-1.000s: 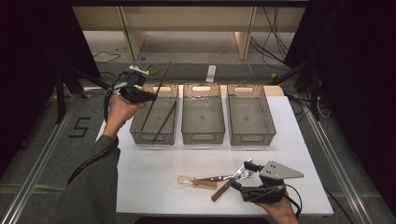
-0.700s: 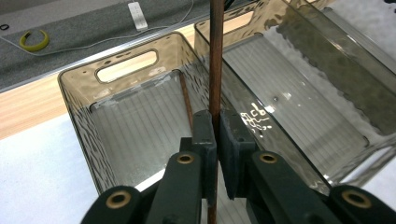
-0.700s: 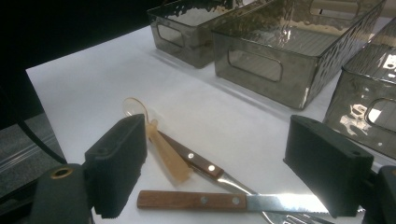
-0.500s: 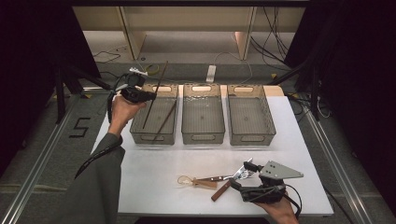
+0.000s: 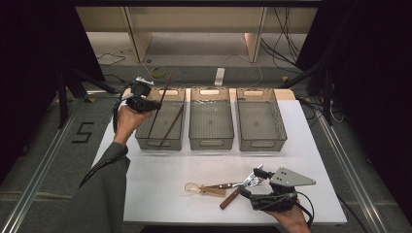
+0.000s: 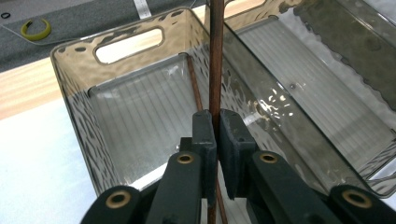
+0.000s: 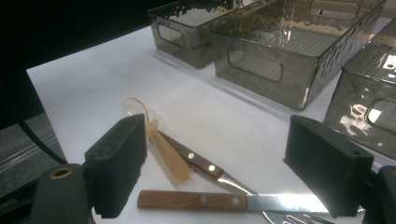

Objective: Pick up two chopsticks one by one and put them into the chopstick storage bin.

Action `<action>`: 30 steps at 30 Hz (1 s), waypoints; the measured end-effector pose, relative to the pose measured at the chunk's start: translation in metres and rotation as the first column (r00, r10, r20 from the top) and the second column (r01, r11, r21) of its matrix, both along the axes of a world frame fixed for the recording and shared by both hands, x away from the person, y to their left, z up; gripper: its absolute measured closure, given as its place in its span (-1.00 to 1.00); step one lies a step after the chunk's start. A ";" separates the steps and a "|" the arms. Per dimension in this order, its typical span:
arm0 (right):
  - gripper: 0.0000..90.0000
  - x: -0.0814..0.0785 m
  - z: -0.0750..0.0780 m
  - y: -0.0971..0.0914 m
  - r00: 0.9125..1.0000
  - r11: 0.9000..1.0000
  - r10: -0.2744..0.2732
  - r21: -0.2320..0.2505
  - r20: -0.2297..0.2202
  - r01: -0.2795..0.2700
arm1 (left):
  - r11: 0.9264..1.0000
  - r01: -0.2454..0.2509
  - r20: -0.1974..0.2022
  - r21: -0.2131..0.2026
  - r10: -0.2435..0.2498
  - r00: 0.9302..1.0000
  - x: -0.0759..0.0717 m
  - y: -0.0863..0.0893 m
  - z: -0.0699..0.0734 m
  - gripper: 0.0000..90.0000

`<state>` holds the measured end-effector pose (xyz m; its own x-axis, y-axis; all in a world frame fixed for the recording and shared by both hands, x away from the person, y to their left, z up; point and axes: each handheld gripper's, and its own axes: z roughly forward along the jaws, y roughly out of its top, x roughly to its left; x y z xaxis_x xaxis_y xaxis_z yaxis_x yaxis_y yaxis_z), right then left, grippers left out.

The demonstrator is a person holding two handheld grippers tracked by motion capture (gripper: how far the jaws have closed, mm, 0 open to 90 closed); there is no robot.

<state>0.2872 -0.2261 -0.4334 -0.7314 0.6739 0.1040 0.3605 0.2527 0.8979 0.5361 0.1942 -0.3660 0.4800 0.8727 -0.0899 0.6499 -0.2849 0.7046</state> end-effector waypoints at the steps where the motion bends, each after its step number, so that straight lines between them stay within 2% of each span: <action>1: -0.53 0.000 0.000 0.000 1.000 1.000 0.000 0.000 0.000 0.000 | 1.000 -0.004 -0.002 0.000 0.004 1.000 0.000 0.001 -0.002 0.88; 4: -0.53 0.000 0.000 0.000 1.000 1.000 0.002 -0.001 -0.002 -0.002 | 1.000 -0.005 -0.007 0.012 0.005 1.000 0.000 0.001 -0.006 0.88; 20: -0.53 0.000 0.000 0.000 1.000 1.000 0.001 0.000 -0.002 -0.001 | 0.999 -0.028 -0.028 0.017 0.028 0.999 0.000 0.002 -0.020 0.86; 23: -0.53 0.000 0.000 0.000 1.000 1.000 0.003 -0.002 0.000 -0.003 | 0.999 -0.053 -0.016 -0.003 0.053 0.998 0.000 0.006 -0.020 0.82; 28: -0.53 0.000 0.000 0.000 1.000 1.000 0.001 -0.001 0.000 -0.001 | 0.997 -0.067 -0.009 -0.028 0.067 0.998 -0.004 0.010 -0.020 0.58; 30: -0.53 0.000 0.000 0.000 1.000 1.000 0.001 -0.001 -0.002 -0.001 | 0.995 -0.079 -0.009 -0.061 0.078 0.997 -0.008 0.013 -0.018 0.47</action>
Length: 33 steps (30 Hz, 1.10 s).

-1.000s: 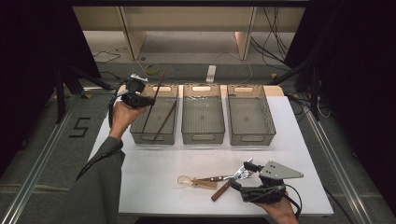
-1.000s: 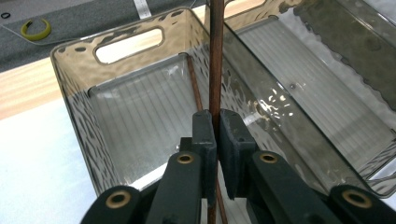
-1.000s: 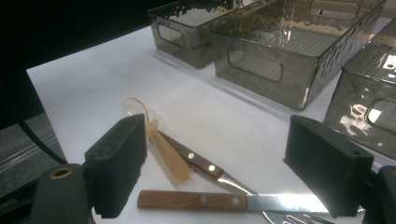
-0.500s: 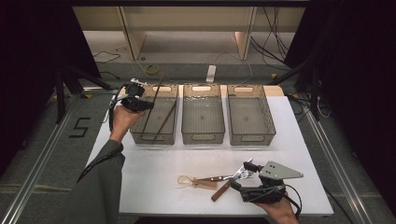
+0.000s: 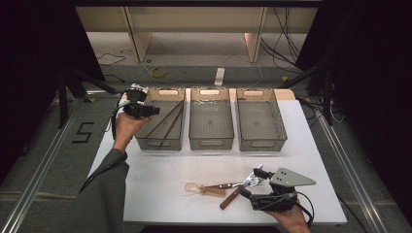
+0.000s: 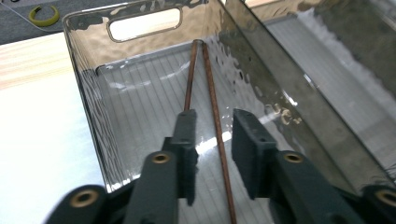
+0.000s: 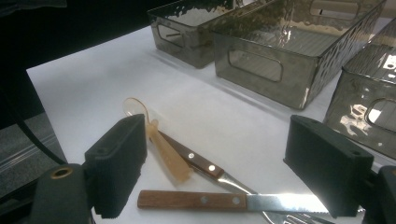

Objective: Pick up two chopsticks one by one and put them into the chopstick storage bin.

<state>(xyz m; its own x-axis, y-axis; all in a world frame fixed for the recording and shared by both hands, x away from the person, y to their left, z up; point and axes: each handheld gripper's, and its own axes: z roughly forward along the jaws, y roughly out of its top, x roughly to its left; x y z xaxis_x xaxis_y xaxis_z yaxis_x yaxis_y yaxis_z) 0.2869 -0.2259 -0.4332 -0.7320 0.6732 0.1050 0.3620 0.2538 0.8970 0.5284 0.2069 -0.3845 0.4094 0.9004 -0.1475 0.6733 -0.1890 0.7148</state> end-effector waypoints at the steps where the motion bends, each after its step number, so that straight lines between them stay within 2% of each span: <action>1: -0.53 0.000 0.000 0.000 1.000 1.000 0.000 0.001 0.001 0.000 | 1.000 -0.001 -0.001 -0.014 0.001 1.000 -0.002 0.001 0.001 0.40; 6: -0.53 0.000 0.000 0.000 1.000 1.000 0.002 0.001 0.000 -0.002 | 0.998 0.002 0.006 -0.056 -0.001 1.000 -0.017 0.002 0.008 0.12; 14: -0.52 0.001 0.000 0.001 1.000 1.000 0.010 0.013 -0.010 -0.009 | 0.992 0.083 0.006 -0.091 -0.083 0.997 -0.051 -0.003 0.017 -0.31; 17: -0.52 0.002 0.001 0.003 1.000 1.000 0.020 0.007 -0.017 -0.020 | 0.990 0.121 0.005 -0.069 -0.121 0.993 -0.061 -0.008 0.019 -0.38; 19: -0.52 0.002 0.001 0.004 0.999 1.000 0.030 -0.002 -0.022 -0.031 | 0.989 0.132 0.024 -0.066 -0.131 0.991 -0.070 -0.011 0.022 -0.41; 23: -0.50 0.004 0.003 0.007 0.998 0.999 0.051 -0.015 -0.030 -0.051 | 0.982 0.184 0.029 -0.031 -0.183 0.983 -0.089 -0.023 0.024 -0.49; 27: -0.49 0.007 0.005 0.013 0.997 0.996 0.073 -0.051 -0.039 -0.075 | 0.974 0.226 0.048 -0.027 -0.225 0.973 -0.107 -0.034 0.025 -0.54; 30: -0.45 0.010 0.007 0.018 0.993 0.991 0.100 -0.080 -0.055 -0.104 | 0.970 0.242 0.071 -0.020 -0.240 0.968 -0.116 -0.037 0.023 -0.55; 33: -0.41 0.015 0.006 0.027 0.986 0.982 0.151 -0.101 -0.065 -0.157 | 0.969 0.246 0.074 -0.018 -0.244 0.967 -0.123 -0.042 0.015 -0.55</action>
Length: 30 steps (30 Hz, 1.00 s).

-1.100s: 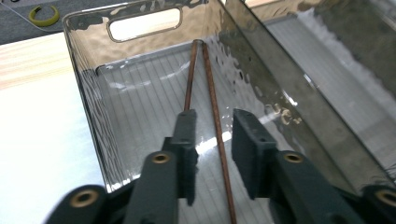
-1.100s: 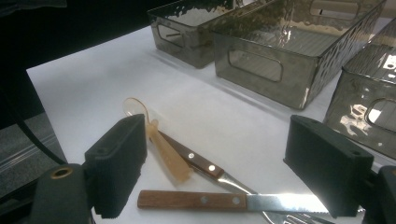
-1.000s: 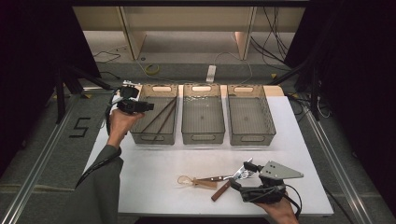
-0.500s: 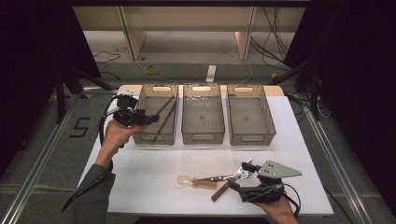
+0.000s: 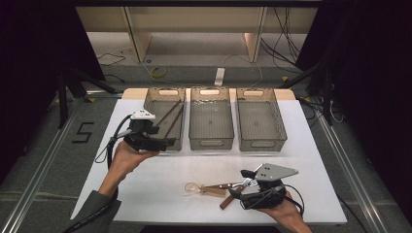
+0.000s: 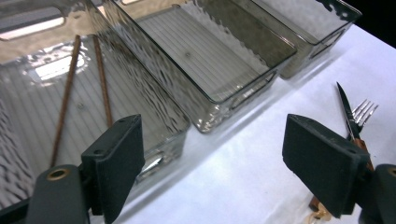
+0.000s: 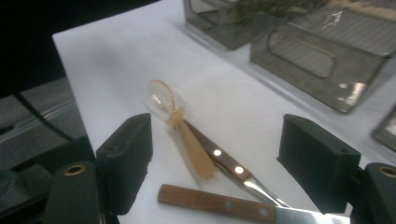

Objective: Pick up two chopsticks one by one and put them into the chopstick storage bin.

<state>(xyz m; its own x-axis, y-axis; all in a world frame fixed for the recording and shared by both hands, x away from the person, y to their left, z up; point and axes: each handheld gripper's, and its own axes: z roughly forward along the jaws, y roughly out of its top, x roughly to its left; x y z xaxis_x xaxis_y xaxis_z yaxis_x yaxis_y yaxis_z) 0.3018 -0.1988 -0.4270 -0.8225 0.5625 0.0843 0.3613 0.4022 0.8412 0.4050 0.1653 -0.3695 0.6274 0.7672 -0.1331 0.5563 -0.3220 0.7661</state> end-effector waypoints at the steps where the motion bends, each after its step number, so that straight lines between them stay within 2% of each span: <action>1: -0.41 0.001 0.000 0.004 1.000 1.000 0.017 -0.021 -0.002 -0.017 | 1.000 0.006 0.001 0.007 -0.006 1.000 -0.002 -0.001 -0.002 -0.55; 5: -0.40 0.005 -0.001 0.015 0.998 0.997 0.058 -0.052 -0.020 -0.059 | 0.999 0.030 -0.001 0.021 -0.030 1.000 -0.010 -0.008 -0.013 -0.56; 10: -0.35 0.008 -0.003 0.025 0.996 0.992 0.088 -0.083 -0.034 -0.091 | 0.997 0.074 -0.006 -0.005 -0.074 0.997 -0.019 -0.015 -0.026 -0.62; 13: -0.32 0.010 -0.004 0.029 0.993 0.989 0.107 -0.095 -0.050 -0.111 | 0.997 0.077 0.015 0.021 -0.077 0.997 -0.026 -0.016 -0.029 -0.64; 17: -0.30 0.013 -0.007 0.038 0.989 0.983 0.125 -0.123 -0.074 -0.134 | 0.995 0.098 0.016 -0.009 -0.097 0.995 -0.034 -0.015 -0.033 -0.65; 20: -0.27 0.016 -0.010 0.045 0.986 0.978 0.138 -0.142 -0.095 -0.150 | 0.994 0.105 0.024 -0.011 -0.104 0.994 -0.039 -0.015 -0.032 -0.65; 24: -0.22 0.019 -0.013 0.054 0.981 0.967 0.165 -0.179 -0.102 -0.181 | 0.994 0.104 0.044 -0.026 -0.102 0.994 -0.045 -0.017 -0.034 -0.65; 25: -0.21 0.019 -0.015 0.057 0.979 0.965 0.166 -0.186 -0.117 -0.186 | 0.994 0.102 0.048 -0.030 -0.100 0.994 -0.046 -0.017 -0.035 -0.65; 30: -0.17 0.020 -0.018 0.064 0.977 0.953 0.174 -0.230 -0.127 -0.200 | 0.994 0.109 0.036 -0.026 -0.108 0.993 -0.053 -0.019 -0.040 -0.65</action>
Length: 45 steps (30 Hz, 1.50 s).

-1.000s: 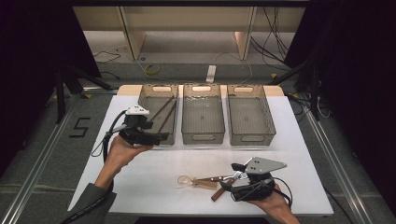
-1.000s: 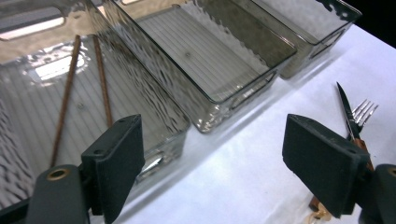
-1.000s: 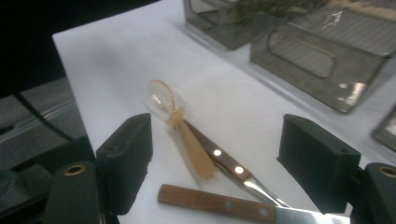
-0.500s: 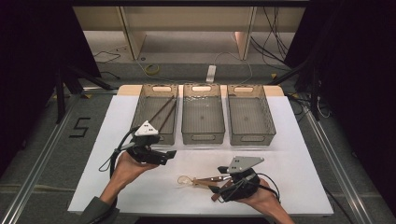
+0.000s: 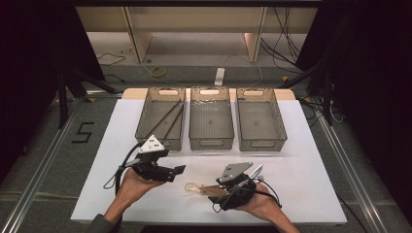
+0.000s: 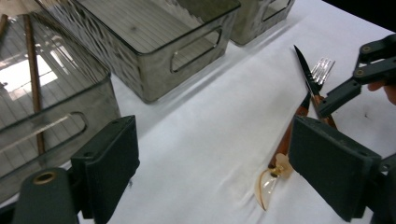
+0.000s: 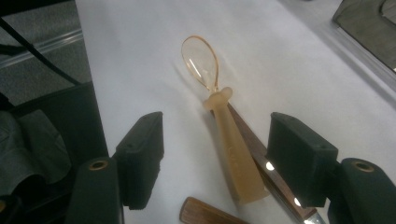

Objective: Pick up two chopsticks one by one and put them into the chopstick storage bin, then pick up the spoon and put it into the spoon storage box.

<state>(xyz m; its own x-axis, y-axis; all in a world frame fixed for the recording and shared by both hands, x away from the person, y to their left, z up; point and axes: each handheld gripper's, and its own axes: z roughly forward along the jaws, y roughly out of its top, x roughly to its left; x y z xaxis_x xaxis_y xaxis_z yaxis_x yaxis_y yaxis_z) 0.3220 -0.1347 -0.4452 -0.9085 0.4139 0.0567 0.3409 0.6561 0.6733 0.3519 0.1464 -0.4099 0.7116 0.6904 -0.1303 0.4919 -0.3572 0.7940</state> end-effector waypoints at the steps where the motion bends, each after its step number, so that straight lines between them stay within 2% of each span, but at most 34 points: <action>1: -0.16 0.000 -0.001 0.001 1.000 1.000 0.005 -0.011 0.007 -0.005 | 1.000 0.004 0.001 0.006 -0.004 1.000 -0.001 0.000 -0.001 -0.65; 6: -0.08 0.003 -0.004 0.004 1.000 0.999 -0.002 -0.053 0.008 0.003 | 0.999 0.021 0.022 0.049 -0.023 1.000 -0.010 -0.006 -0.005 -0.65; 11: -0.02 0.006 -0.008 0.006 1.000 0.997 0.003 -0.076 -0.010 -0.004 | 0.997 0.033 0.034 0.064 -0.035 0.999 -0.014 -0.008 -0.006 -0.65; 16: 0.01 0.009 -0.011 0.008 1.000 0.995 0.015 -0.099 -0.015 -0.017 | 0.999 0.006 0.039 0.043 -0.008 0.999 -0.014 -0.003 -0.007 -0.65; 23: 0.07 0.012 -0.014 0.010 1.000 0.993 0.027 -0.118 -0.015 -0.028 | 1.000 -0.007 0.043 0.020 0.006 0.999 -0.016 -0.001 -0.007 -0.65; 30: 0.15 0.013 -0.016 0.011 0.999 0.990 0.030 -0.134 -0.019 -0.032 | 0.999 -0.024 0.059 0.022 0.022 0.998 -0.018 0.001 -0.008 -0.66; 35: 0.21 0.014 -0.017 0.014 0.999 0.987 0.049 -0.151 -0.001 -0.048 | 0.999 -0.026 0.067 0.030 0.024 0.997 -0.020 0.003 -0.008 -0.65; 38: 0.25 0.012 -0.019 0.017 0.999 0.982 0.050 -0.182 0.006 -0.048 | 0.999 -0.023 0.065 0.026 0.021 0.998 -0.019 0.003 -0.009 -0.65; 39: 0.27 0.011 -0.019 0.018 0.999 0.979 0.050 -0.199 0.016 -0.046 | 0.999 -0.023 0.063 0.026 0.021 0.998 -0.019 0.002 -0.009 -0.65; 45: 0.38 0.009 -0.020 0.021 0.996 0.972 0.062 -0.231 0.061 -0.047 | 0.999 -0.010 0.071 0.033 0.007 0.997 -0.021 0.001 -0.009 -0.65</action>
